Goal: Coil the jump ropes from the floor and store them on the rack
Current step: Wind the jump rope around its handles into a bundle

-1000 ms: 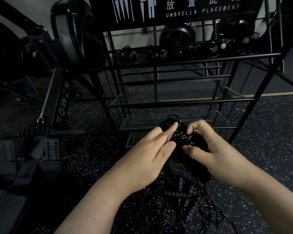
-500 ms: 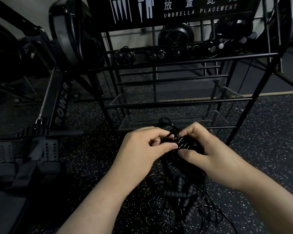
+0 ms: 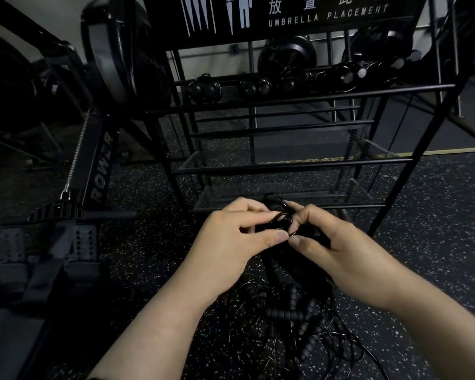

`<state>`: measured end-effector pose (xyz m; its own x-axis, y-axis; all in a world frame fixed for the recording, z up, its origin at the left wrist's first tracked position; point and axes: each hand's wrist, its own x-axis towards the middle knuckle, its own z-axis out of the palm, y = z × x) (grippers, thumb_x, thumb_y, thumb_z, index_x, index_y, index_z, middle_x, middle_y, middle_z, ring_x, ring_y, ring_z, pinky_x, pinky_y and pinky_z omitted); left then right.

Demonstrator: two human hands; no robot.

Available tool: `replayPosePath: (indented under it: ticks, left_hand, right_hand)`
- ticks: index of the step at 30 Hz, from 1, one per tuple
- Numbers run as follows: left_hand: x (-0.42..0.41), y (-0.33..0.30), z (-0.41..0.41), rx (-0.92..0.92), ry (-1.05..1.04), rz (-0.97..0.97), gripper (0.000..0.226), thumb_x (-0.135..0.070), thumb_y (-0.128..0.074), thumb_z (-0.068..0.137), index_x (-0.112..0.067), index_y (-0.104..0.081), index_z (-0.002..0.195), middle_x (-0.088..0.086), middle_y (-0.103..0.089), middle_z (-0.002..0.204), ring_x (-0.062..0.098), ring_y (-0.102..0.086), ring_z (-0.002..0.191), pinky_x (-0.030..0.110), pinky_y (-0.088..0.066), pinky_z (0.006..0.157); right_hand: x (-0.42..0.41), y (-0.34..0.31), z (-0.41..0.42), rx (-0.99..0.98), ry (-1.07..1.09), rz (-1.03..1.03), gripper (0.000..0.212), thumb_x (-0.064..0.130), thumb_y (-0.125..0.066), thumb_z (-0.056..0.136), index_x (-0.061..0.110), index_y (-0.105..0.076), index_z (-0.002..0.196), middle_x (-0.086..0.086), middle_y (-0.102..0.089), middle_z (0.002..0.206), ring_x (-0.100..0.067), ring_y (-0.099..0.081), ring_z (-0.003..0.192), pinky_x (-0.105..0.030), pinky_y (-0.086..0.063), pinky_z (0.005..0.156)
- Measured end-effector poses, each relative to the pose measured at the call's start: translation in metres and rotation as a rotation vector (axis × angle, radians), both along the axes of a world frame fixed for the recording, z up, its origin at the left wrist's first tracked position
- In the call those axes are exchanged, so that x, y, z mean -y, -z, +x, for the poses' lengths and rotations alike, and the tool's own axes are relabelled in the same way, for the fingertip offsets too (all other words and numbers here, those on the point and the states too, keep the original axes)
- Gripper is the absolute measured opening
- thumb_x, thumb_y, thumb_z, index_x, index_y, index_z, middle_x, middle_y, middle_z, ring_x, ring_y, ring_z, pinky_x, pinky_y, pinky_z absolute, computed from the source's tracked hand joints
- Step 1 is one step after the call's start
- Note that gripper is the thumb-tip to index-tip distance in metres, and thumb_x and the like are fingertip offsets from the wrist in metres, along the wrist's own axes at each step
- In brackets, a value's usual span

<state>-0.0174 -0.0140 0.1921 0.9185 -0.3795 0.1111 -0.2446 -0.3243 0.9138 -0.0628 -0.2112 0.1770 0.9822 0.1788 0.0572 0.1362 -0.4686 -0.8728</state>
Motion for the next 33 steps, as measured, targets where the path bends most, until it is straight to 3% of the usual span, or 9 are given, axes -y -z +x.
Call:
replayPosePath:
  ticks: [5, 8, 11, 14, 17, 20, 23, 27, 33]
  left_hand:
    - [-0.001, 0.002, 0.001, 0.024, -0.018, 0.010, 0.031, -0.023, -0.079, 0.086, -0.033, -0.077, 0.114, -0.007, -0.066, 0.092, 0.019, -0.063, 0.090, 0.038, -0.049, 0.090]
    - [-0.001, 0.002, 0.001, 0.133, 0.023, 0.147, 0.030, -0.024, -0.072, 0.093, -0.034, -0.073, 0.121, -0.013, -0.061, 0.091, 0.007, -0.060, 0.089, 0.023, -0.047, 0.085]
    - [-0.002, 0.003, 0.001, 0.206, 0.070, 0.266, 0.030, -0.026, -0.064, 0.099, -0.032, -0.070, 0.128, -0.015, -0.056, 0.095, 0.008, -0.058, 0.093, 0.026, -0.047, 0.084]
    - [-0.003, 0.002, -0.001, 0.208, 0.127, 0.343, 0.036, -0.028, -0.054, 0.104, -0.033, -0.062, 0.138, -0.017, -0.051, 0.102, 0.009, -0.056, 0.097, 0.030, -0.047, 0.087]
    - [-0.003, 0.000, -0.004, 0.159, 0.142, 0.300, 0.036, -0.030, -0.052, 0.105, -0.033, -0.061, 0.139, -0.017, -0.052, 0.107, 0.007, -0.056, 0.100, 0.026, -0.046, 0.091]
    - [-0.002, -0.001, -0.002, 0.082, 0.096, 0.176, 0.029, -0.025, -0.064, 0.099, -0.036, -0.070, 0.125, -0.014, -0.057, 0.106, 0.008, -0.058, 0.091, 0.025, -0.046, 0.089]
    - [0.000, 0.001, -0.001, 0.014, 0.055, 0.084, 0.028, -0.022, -0.072, 0.093, -0.036, -0.075, 0.116, -0.013, -0.064, 0.104, 0.011, -0.059, 0.086, 0.029, -0.048, 0.087]
    - [0.001, 0.003, -0.001, -0.027, -0.009, 0.026, 0.024, -0.017, -0.077, 0.089, -0.028, -0.080, 0.110, -0.011, -0.069, 0.101, 0.008, -0.065, 0.096, 0.023, -0.049, 0.090]
    - [0.003, 0.002, -0.002, 0.039, -0.083, 0.069, 0.021, -0.020, -0.076, 0.090, -0.029, -0.081, 0.108, -0.016, -0.069, 0.097, 0.002, -0.065, 0.095, 0.024, -0.050, 0.087]
  right_hand:
    - [-0.005, -0.005, -0.005, -0.025, -0.003, -0.045, 0.002, 0.039, -0.051, 0.101, 0.040, -0.050, 0.103, 0.022, -0.059, 0.133, -0.005, -0.068, 0.092, -0.030, -0.054, 0.071]
    - [-0.006, -0.004, -0.006, -0.026, 0.028, -0.058, 0.005, 0.047, -0.048, 0.098, 0.044, -0.049, 0.103, 0.011, -0.061, 0.138, -0.027, -0.069, 0.102, -0.048, -0.058, 0.075]
    - [-0.006, -0.001, -0.007, -0.017, 0.041, -0.058, 0.006, 0.044, -0.049, 0.099, 0.041, -0.049, 0.105, 0.028, -0.050, 0.145, -0.001, -0.068, 0.095, -0.025, -0.053, 0.068]
    - [-0.004, 0.001, -0.006, -0.001, 0.081, -0.025, 0.010, 0.048, -0.051, 0.097, 0.041, -0.053, 0.103, 0.012, -0.062, 0.138, -0.029, -0.068, 0.109, -0.053, -0.059, 0.080]
    - [-0.004, -0.002, -0.007, 0.014, 0.103, -0.007, 0.022, 0.059, -0.049, 0.089, 0.042, -0.055, 0.102, 0.028, -0.062, 0.132, -0.048, -0.063, 0.110, -0.062, -0.057, 0.077]
    - [-0.005, -0.003, -0.006, 0.026, 0.104, 0.001, 0.017, 0.055, -0.052, 0.091, 0.041, -0.056, 0.101, 0.042, -0.056, 0.128, -0.042, -0.068, 0.101, -0.058, -0.059, 0.073]
    - [-0.003, 0.000, -0.003, 0.029, 0.103, -0.020, 0.008, 0.046, -0.055, 0.097, 0.040, -0.056, 0.103, 0.031, -0.061, 0.131, -0.017, -0.071, 0.102, -0.049, -0.059, 0.080]
    - [-0.003, 0.006, -0.002, -0.011, 0.094, -0.087, 0.008, 0.046, -0.051, 0.100, 0.040, -0.050, 0.105, 0.024, -0.069, 0.114, -0.006, -0.069, 0.087, -0.044, -0.059, 0.076]
    - [-0.009, 0.011, -0.001, 0.023, 0.123, -0.084, 0.001, 0.042, -0.050, 0.101, 0.042, -0.049, 0.102, 0.042, -0.043, 0.144, 0.026, -0.045, 0.116, -0.022, -0.048, 0.092]
